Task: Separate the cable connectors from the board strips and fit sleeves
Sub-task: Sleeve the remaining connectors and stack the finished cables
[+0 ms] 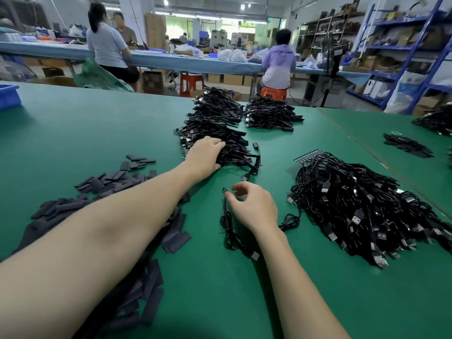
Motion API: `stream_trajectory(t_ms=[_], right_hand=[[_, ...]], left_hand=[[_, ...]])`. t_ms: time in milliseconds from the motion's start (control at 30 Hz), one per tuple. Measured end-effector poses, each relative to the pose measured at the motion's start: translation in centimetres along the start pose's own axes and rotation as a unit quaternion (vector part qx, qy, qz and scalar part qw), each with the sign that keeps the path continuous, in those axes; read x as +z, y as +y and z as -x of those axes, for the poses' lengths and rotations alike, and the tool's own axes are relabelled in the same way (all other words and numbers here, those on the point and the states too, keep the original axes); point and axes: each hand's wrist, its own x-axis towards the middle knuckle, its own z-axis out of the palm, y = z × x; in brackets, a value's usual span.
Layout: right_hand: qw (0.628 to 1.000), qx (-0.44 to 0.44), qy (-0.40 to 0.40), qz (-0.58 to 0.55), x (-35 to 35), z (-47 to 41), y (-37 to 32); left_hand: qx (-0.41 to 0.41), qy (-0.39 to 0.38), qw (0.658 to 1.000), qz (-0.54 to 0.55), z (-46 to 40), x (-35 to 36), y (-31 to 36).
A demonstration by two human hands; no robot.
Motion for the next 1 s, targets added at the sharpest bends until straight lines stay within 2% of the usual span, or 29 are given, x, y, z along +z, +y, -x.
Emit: stream_trajectory(t_ms=[67,133,167,233,333,433,467,533,600,667,767,867,933,1000], right_hand=[[0.999,-0.01,0.015,0.031,0.5,0.0,-0.2],[0.999,0.009,0.022,0.023,0.6,0.1,-0.4],[0.999,0.026,0.02,-0.002,0.4,0.0,-0.4],[0.992,0.057,0.015,-0.108,-0.1,-0.4,-0.1],[0.959,0.077,0.023,-0.271,-1.2,-0.6,-0.2],[0.907,0.118,-0.006,-0.405,-2.1,-0.3,-0.3],[0.894,0.135,-0.024,-0.426,-2.3,-0.2,-0.3],[0.874,0.156,-0.067,-0.456,-2.7,-0.2,-0.1],[0.853,0.164,-0.107,-0.483,-3.1,-0.4,0.3],[0.861,0.163,-0.125,-0.465,-3.4,-0.3,0.4],[0.897,0.147,-0.126,-0.397,-3.9,0.0,0.4],[0.949,0.114,-0.148,-0.252,-6.1,0.0,-0.2],[0.986,0.077,-0.099,-0.113,-7.8,-0.1,-1.2],[0.999,0.014,-0.013,-0.035,-8.4,-0.1,-3.0]], left_hand=[[-0.022,0.012,1.0,0.01,1.1,-0.8,0.7],[-0.069,0.077,0.989,0.11,2.8,-1.6,2.0],[-0.103,0.118,0.971,0.179,3.8,-1.8,2.8],[-0.177,0.158,0.923,0.303,5.9,-2.3,4.5],[-0.285,0.118,0.829,0.467,8.8,-2.4,6.4],[-0.298,0.049,0.689,0.659,9.8,-2.2,8.1],[-0.284,0.048,0.66,0.694,10.0,-2.2,8.5],[-0.265,0.065,0.63,0.727,10.0,-2.4,8.8],[-0.265,0.075,0.617,0.737,10.0,-2.4,8.8],[-0.265,0.066,0.614,0.741,10.2,-2.5,9.0],[-0.264,0.048,0.603,0.751,10.4,-2.2,9.3],[-0.273,0.028,0.598,0.753,10.7,-2.1,9.5],[-0.294,0.025,0.577,0.762,10.9,-1.9,9.6],[-0.314,0.026,0.548,0.775,10.8,-1.8,9.7]])
